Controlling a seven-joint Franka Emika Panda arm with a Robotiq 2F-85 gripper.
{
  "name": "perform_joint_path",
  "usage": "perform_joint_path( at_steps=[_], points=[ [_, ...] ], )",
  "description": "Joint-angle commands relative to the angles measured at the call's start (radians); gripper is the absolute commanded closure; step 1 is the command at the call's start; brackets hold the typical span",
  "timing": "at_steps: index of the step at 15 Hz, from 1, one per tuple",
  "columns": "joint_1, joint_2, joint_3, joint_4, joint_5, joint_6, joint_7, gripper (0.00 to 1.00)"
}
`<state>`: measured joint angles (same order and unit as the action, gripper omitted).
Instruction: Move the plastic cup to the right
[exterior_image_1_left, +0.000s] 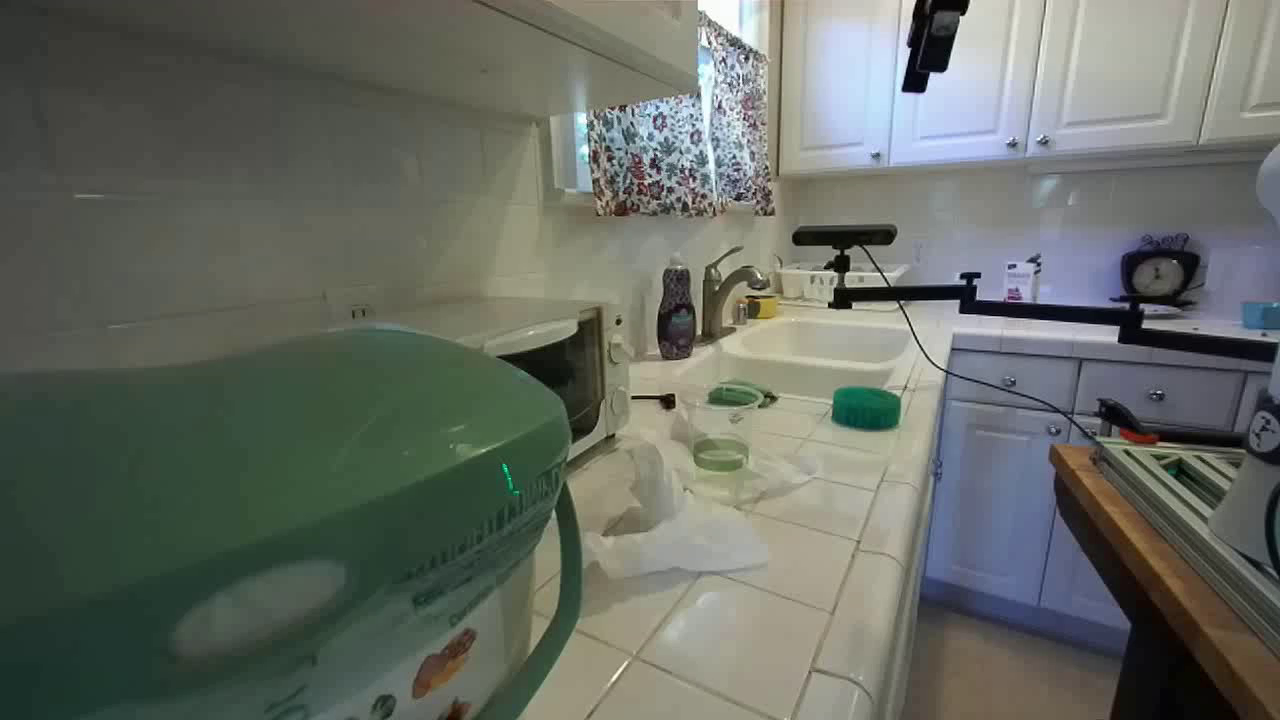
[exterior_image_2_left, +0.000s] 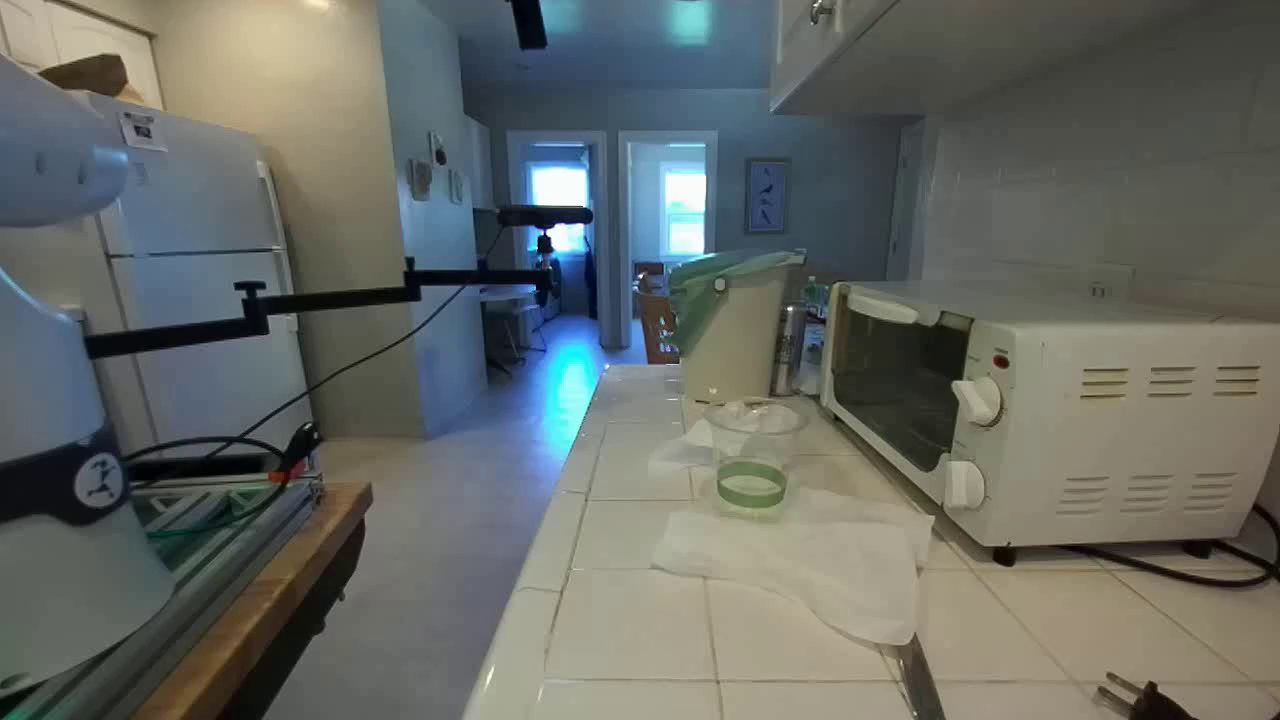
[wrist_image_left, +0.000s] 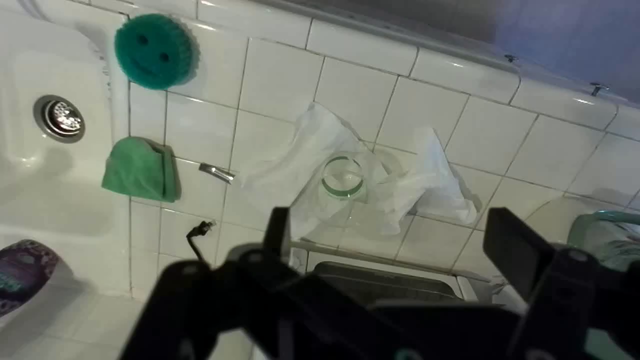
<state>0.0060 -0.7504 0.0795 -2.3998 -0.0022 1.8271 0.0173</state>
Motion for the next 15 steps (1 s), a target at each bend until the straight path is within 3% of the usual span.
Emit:
perform_joint_path(
  at_steps=[1, 8, 15],
  points=[
    [0.012, 0.002, -0.008, 0.002, -0.007, -0.002, 0.007, 0.0],
    [0.012, 0.002, -0.008, 0.002, -0.007, -0.002, 0.007, 0.0],
    [0.009, 0.221, -0.058, 0.0, 0.01, 0.109, -0.028, 0.0]
  ],
)
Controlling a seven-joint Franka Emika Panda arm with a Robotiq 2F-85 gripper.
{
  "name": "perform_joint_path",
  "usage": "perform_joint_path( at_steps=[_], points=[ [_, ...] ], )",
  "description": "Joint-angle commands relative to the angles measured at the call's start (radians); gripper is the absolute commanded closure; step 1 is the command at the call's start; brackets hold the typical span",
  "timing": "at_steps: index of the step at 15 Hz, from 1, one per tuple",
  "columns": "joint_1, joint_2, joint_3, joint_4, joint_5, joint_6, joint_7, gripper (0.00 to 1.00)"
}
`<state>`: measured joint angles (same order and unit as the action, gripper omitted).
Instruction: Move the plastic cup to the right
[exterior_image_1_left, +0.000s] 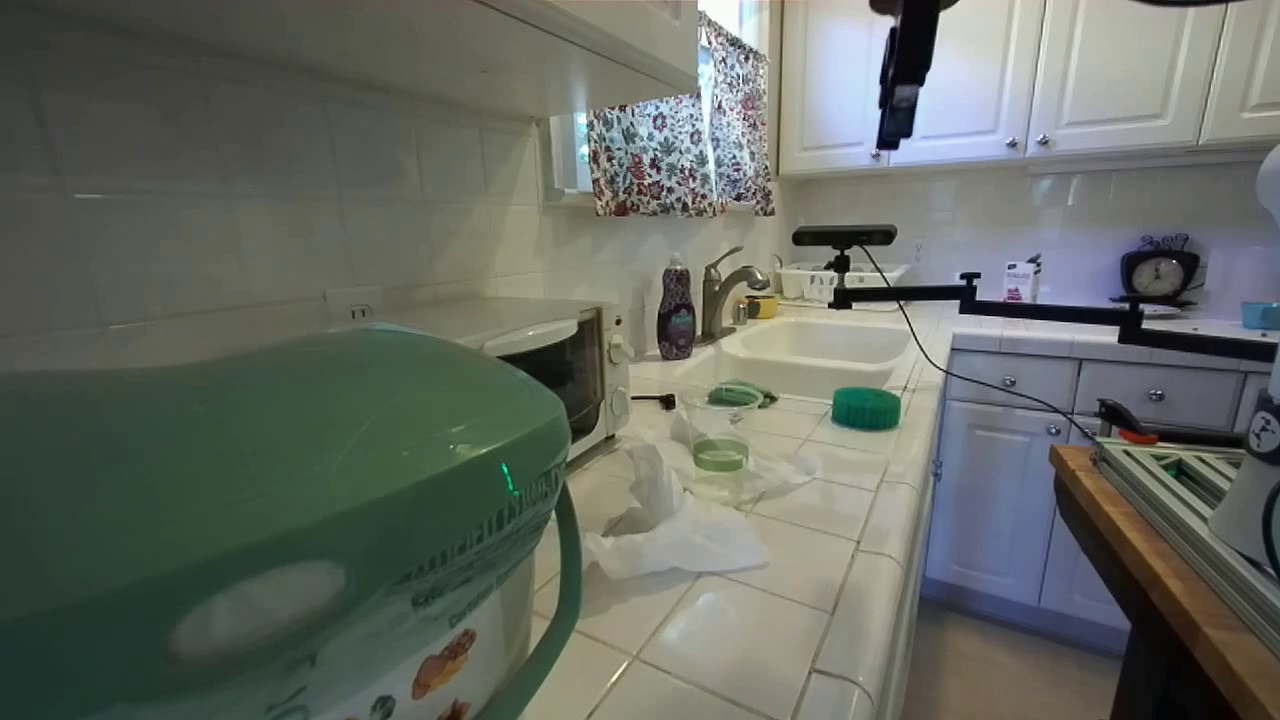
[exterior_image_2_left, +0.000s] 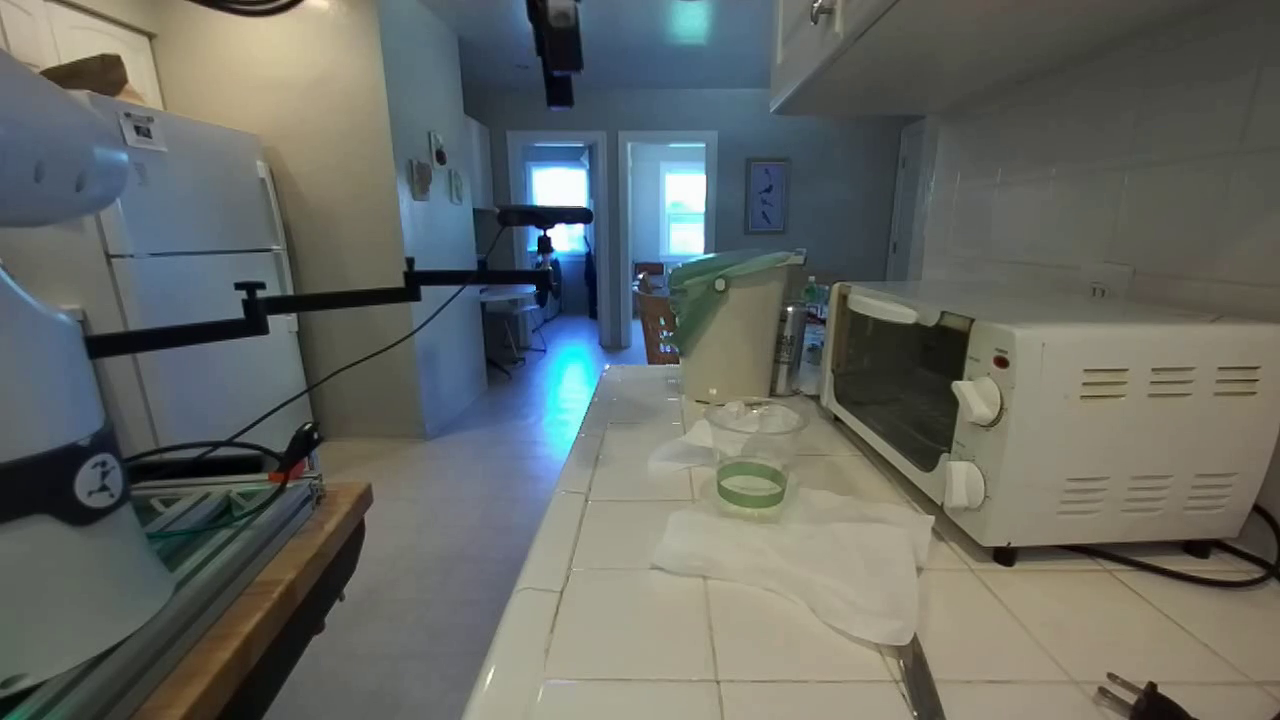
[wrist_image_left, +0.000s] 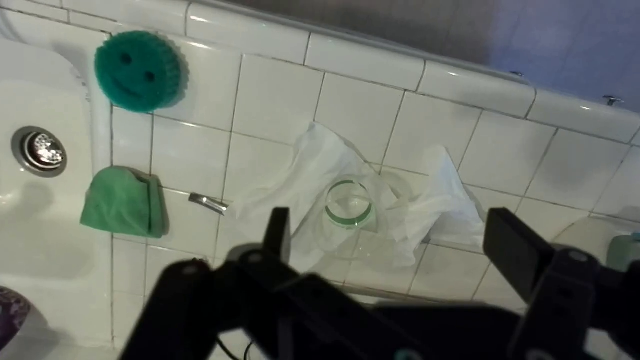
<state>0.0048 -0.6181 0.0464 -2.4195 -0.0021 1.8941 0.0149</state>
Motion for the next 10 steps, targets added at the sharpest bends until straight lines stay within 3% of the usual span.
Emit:
perform_joint_path(
  at_steps=[1, 10],
  points=[
    [0.015, 0.124, -0.029, 0.027, 0.012, 0.059, -0.037, 0.0],
    [0.048, 0.39, -0.012, 0.071, 0.023, 0.246, -0.066, 0.0]
  ],
)
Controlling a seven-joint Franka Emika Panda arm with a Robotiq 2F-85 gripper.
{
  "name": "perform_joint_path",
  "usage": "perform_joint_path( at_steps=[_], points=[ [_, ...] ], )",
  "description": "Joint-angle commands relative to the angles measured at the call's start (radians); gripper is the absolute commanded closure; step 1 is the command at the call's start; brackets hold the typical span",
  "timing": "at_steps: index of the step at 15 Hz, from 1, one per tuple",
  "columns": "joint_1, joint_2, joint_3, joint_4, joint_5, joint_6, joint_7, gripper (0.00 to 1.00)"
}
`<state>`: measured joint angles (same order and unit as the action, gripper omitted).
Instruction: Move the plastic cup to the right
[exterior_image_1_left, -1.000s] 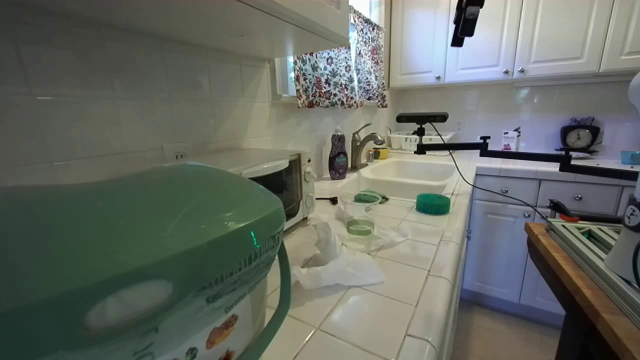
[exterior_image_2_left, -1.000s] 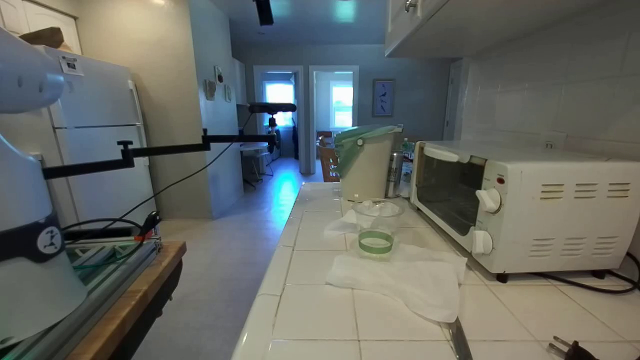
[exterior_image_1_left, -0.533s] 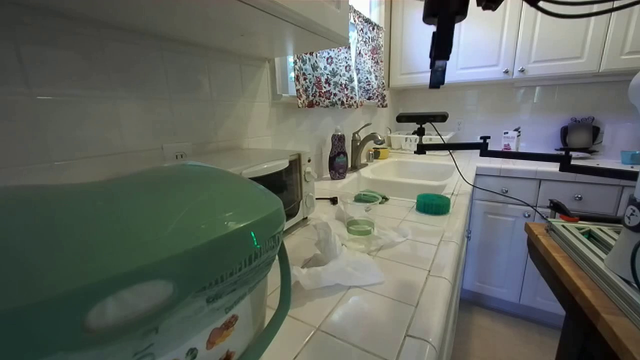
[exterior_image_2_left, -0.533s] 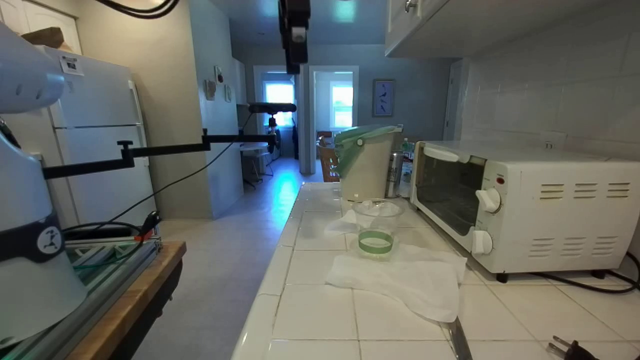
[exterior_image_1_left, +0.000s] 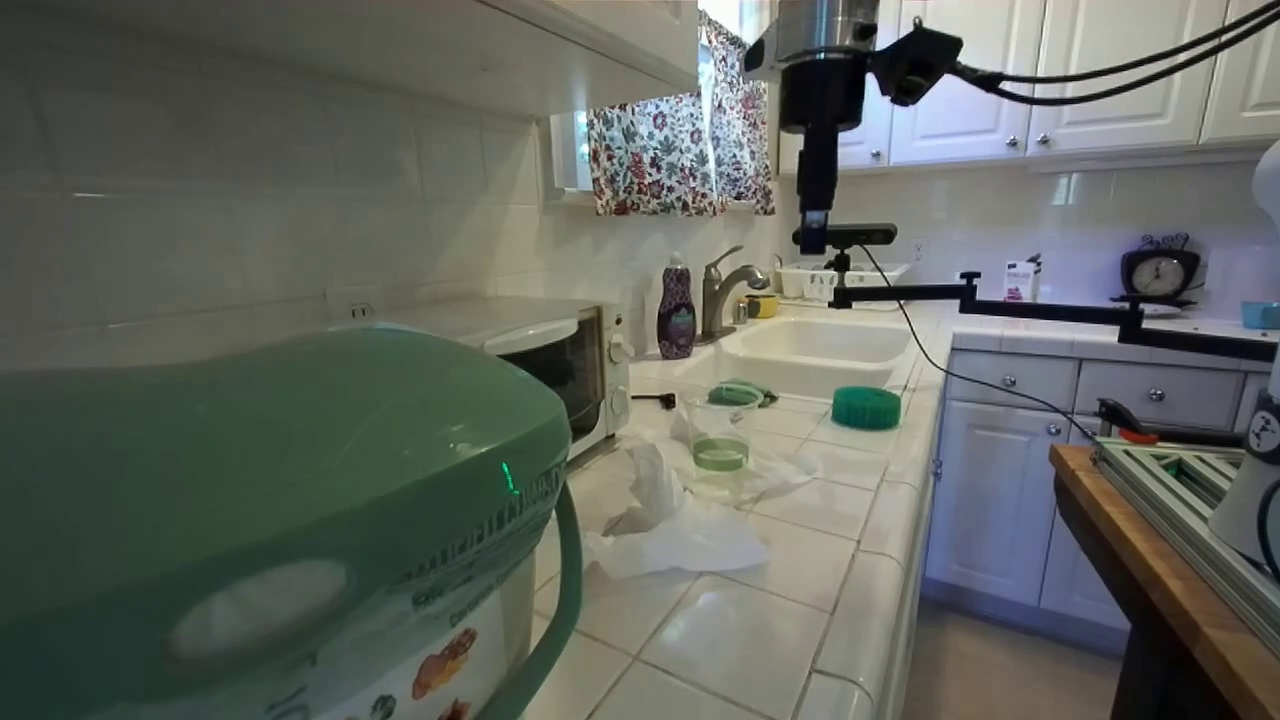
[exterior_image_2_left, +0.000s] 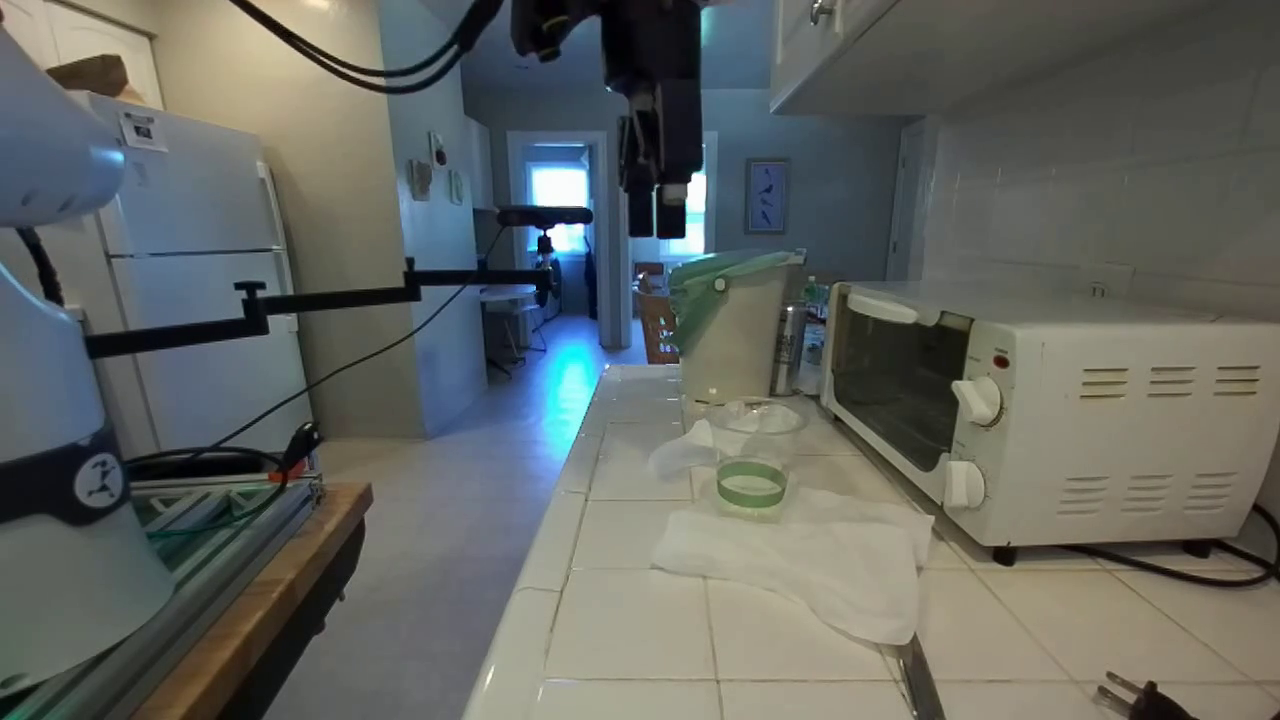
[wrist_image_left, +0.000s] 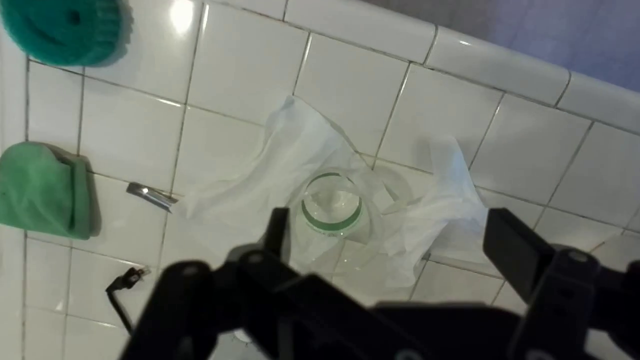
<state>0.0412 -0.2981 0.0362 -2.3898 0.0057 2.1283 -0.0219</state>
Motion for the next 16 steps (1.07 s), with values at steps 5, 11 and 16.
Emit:
perform_joint_path(
  at_steps=[5, 11, 16],
  points=[
    [0.014, 0.199, 0.012, 0.069, -0.004, 0.08, -0.026, 0.0],
    [0.006, 0.333, 0.008, 0.109, -0.02, 0.155, -0.014, 0.0],
    [0.009, 0.364, 0.01, 0.105, -0.024, 0.186, -0.006, 0.0]
  ],
)
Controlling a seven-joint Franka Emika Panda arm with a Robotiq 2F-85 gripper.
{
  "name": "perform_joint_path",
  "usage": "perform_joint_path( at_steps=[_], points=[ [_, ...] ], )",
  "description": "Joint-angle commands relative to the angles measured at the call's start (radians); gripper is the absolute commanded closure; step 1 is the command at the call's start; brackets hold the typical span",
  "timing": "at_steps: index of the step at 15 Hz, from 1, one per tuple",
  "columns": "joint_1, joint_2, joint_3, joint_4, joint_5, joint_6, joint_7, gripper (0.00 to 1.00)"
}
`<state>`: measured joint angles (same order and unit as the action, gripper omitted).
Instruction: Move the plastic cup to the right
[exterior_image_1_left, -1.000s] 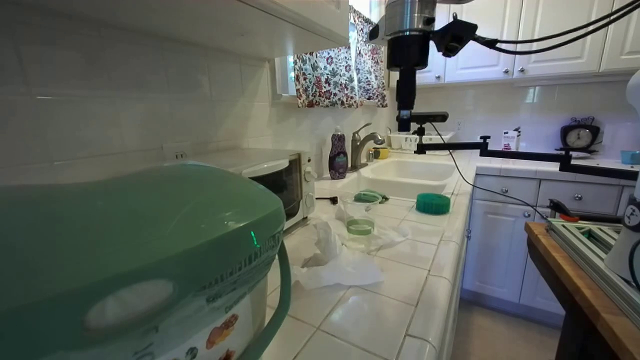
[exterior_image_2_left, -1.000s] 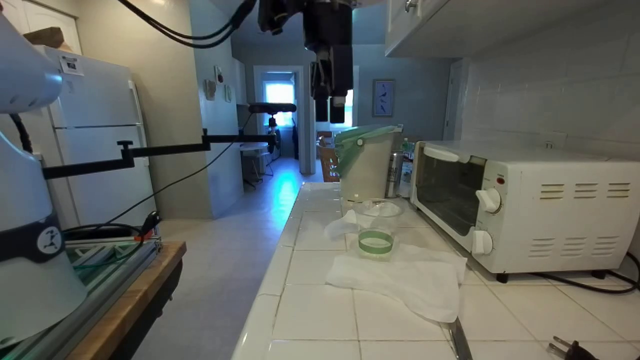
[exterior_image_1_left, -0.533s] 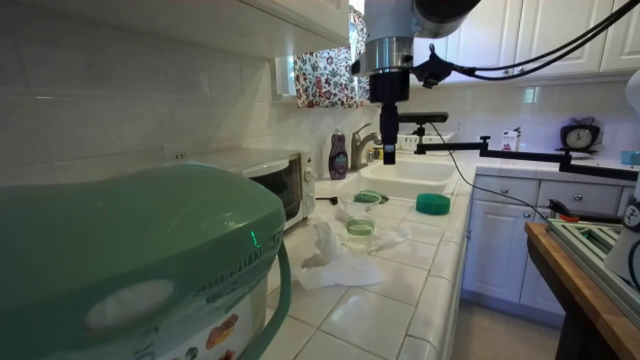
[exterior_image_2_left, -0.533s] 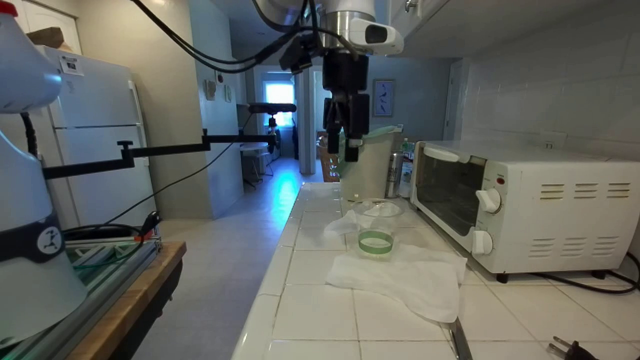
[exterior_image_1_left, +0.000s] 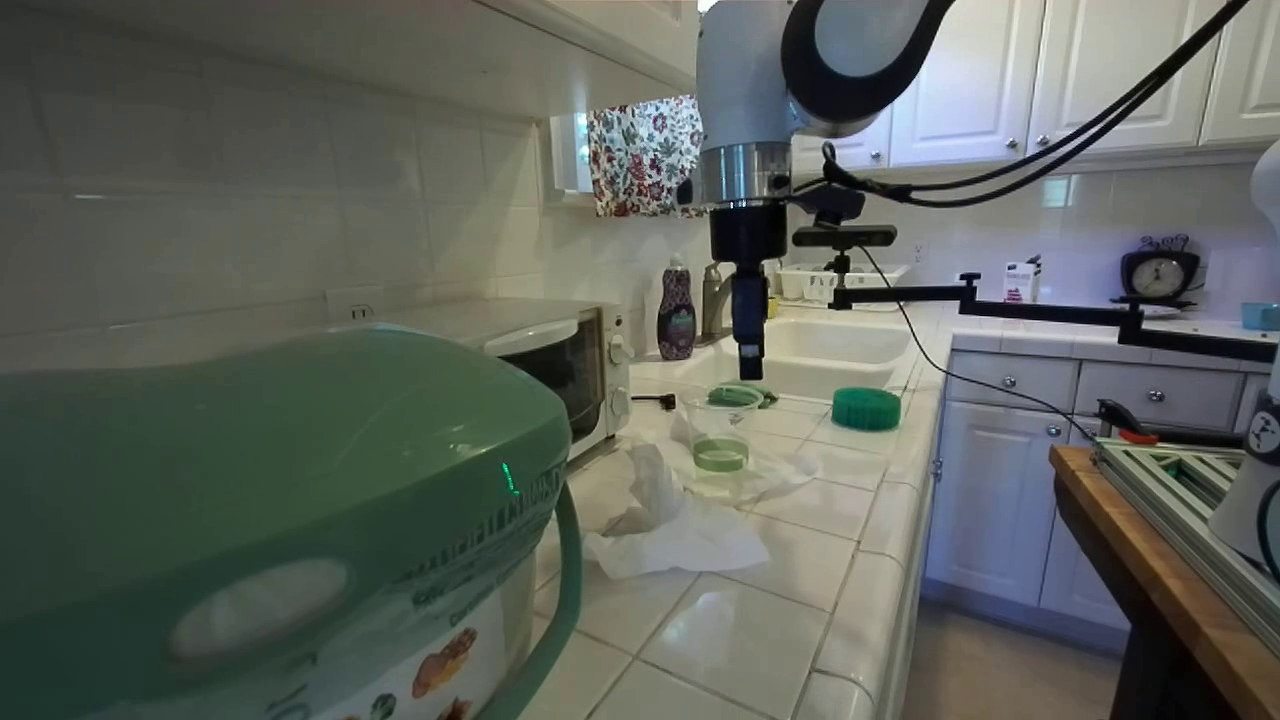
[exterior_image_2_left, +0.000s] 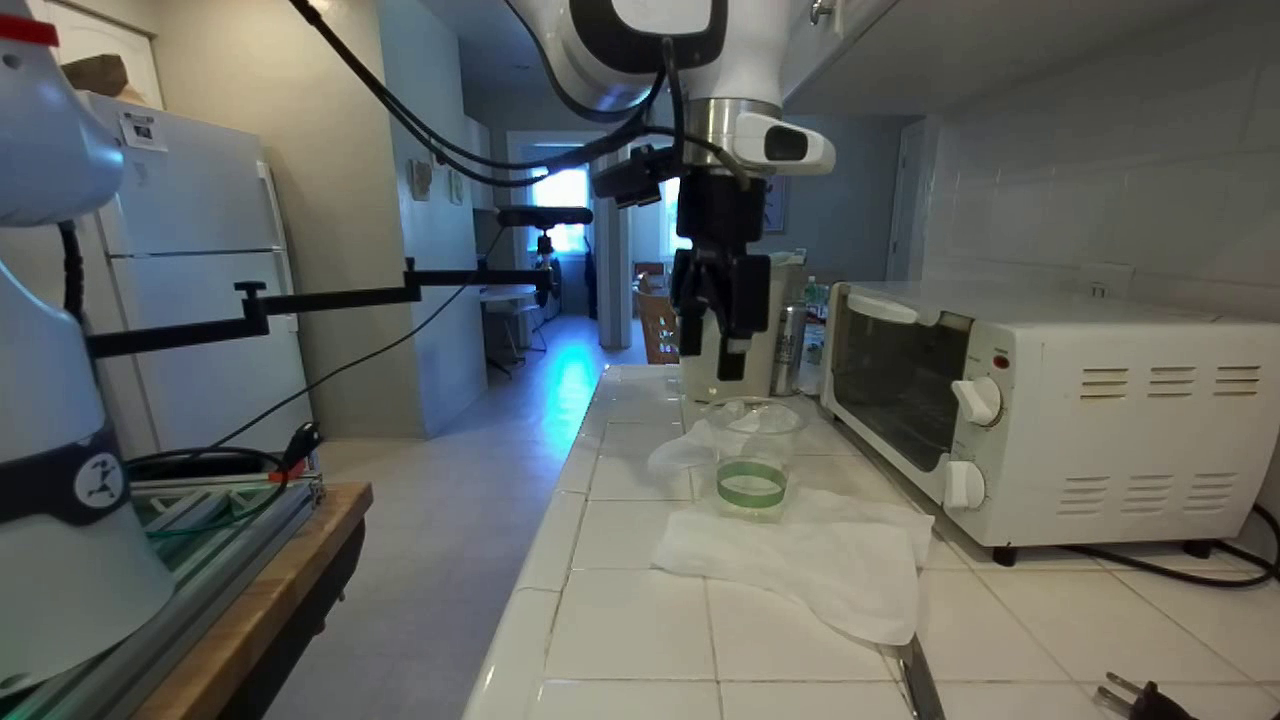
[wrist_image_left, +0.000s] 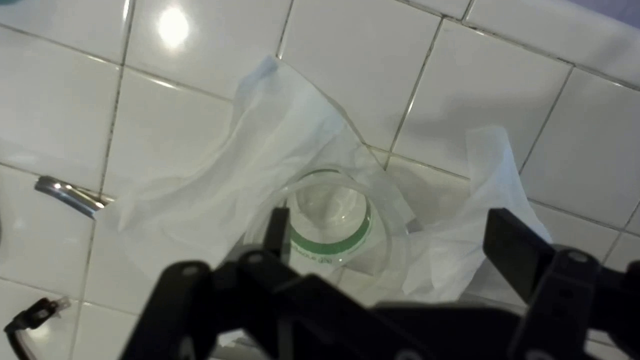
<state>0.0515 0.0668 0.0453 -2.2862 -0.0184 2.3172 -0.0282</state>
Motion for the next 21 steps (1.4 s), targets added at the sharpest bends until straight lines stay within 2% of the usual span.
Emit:
perform_joint_path(
  at_steps=[1, 6, 13, 18, 19, 20, 21],
  points=[
    [-0.001, 0.007, 0.001, 0.003, -0.002, -0.002, 0.001, 0.0],
    [-0.001, 0.004, 0.001, 0.003, -0.002, -0.002, 0.001, 0.0],
    [0.011, 0.08, 0.017, 0.023, -0.036, 0.136, -0.026, 0.0],
    [0.011, 0.138, 0.013, 0.042, -0.068, 0.157, -0.035, 0.0],
    [0.01, 0.15, 0.013, 0.047, -0.072, 0.158, -0.039, 0.03],
    [0.011, 0.16, 0.012, 0.052, -0.077, 0.157, -0.038, 0.19],
    [0.011, 0.168, 0.012, 0.055, -0.076, 0.16, -0.039, 0.28]
  ],
)
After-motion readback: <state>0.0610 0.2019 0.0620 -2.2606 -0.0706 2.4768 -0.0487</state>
